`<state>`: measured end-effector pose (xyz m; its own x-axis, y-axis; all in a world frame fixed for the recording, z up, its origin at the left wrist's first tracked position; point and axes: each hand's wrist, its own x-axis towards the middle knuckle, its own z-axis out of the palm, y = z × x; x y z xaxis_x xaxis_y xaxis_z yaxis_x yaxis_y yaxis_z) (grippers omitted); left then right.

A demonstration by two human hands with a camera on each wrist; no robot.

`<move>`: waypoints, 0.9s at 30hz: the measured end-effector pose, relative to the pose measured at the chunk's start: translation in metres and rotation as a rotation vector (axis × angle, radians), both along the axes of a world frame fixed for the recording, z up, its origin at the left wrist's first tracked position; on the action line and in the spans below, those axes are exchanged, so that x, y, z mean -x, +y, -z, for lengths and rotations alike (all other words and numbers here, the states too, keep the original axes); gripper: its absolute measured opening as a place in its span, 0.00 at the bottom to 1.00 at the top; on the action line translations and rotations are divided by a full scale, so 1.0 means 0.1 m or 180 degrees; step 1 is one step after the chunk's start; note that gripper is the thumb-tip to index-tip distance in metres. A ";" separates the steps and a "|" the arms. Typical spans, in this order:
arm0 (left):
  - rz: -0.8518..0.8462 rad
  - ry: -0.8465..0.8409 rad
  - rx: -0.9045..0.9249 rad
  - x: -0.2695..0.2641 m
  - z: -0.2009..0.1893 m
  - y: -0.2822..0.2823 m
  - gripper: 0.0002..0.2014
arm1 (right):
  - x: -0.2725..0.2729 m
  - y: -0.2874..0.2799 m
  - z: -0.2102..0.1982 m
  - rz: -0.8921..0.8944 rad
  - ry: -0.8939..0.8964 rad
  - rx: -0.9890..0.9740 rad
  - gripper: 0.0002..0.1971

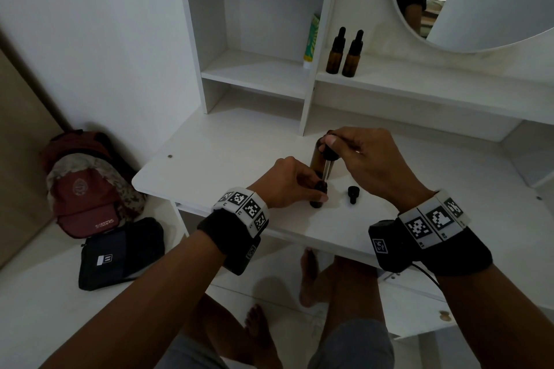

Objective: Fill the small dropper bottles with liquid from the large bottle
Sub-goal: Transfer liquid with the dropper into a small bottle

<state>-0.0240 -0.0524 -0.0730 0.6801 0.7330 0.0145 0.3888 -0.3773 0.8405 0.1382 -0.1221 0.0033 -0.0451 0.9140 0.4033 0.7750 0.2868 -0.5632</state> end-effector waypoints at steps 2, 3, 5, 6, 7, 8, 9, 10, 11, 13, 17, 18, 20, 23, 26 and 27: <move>0.0005 0.0011 -0.0027 0.00 0.00 0.00 0.12 | 0.00 -0.01 -0.01 -0.0034 0.0018 0.0039 0.12; 0.0007 0.0012 -0.0031 0.00 -0.01 0.00 0.13 | 0.00 0.00 -0.01 -0.0038 -0.0024 0.0060 0.12; 0.0010 0.0004 -0.0009 0.00 -0.01 0.00 0.13 | -0.01 -0.01 -0.01 -0.0025 -0.0143 0.0044 0.12; 0.0009 0.0002 0.0003 0.00 -0.01 0.00 0.13 | -0.01 -0.01 -0.01 -0.0022 -0.0157 0.0016 0.12; 0.0005 0.0002 0.0008 0.00 -0.01 0.00 0.13 | 0.00 -0.01 0.00 -0.0021 -0.0124 0.0007 0.12; 0.0006 -0.0002 0.0010 0.01 -0.01 -0.01 0.13 | 0.00 -0.01 0.00 -0.0017 -0.0070 0.0009 0.13; 0.0008 -0.0007 0.0010 0.01 -0.01 0.00 0.13 | 0.01 -0.01 0.00 -0.0010 -0.0025 0.0018 0.13; 0.0009 -0.0006 0.0004 0.01 -0.01 0.00 0.13 | 0.01 -0.01 0.00 0.0000 -0.0019 0.0027 0.13; 0.0008 -0.0001 -0.0009 0.01 -0.01 -0.01 0.13 | 0.01 -0.01 0.00 0.0002 -0.0068 0.0025 0.13; 0.0005 0.0007 -0.0028 0.00 -0.01 -0.01 0.14 | 0.01 -0.02 0.00 -0.0020 -0.0207 -0.0006 0.13; 0.0002 -0.0011 -0.0029 0.00 0.00 0.00 0.13 | 0.00 -0.01 0.01 -0.0027 -0.0133 0.0020 0.13; 0.0006 -0.0020 -0.0027 0.00 0.00 0.00 0.13 | 0.00 -0.01 0.01 -0.0012 -0.0149 0.0008 0.13; 0.0012 -0.0030 -0.0017 0.00 0.01 0.00 0.13 | -0.01 -0.01 0.01 -0.0005 -0.0215 -0.0004 0.13; 0.0016 -0.0016 -0.0010 0.01 0.02 0.01 0.13 | -0.04 -0.01 0.02 0.0014 -0.0241 0.0059 0.14; 0.0021 -0.0009 -0.0030 0.01 0.01 0.01 0.13 | -0.04 -0.01 0.01 0.0040 -0.0182 0.0143 0.13; 0.0019 -0.0014 -0.0026 0.01 0.01 0.01 0.13 | -0.03 -0.01 -0.01 0.0071 -0.0090 0.0148 0.12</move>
<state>-0.0247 -0.0518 -0.0741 0.6843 0.7289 0.0234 0.3830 -0.3865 0.8390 0.1412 -0.1235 0.0046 -0.0354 0.9326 0.3592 0.7966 0.2434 -0.5533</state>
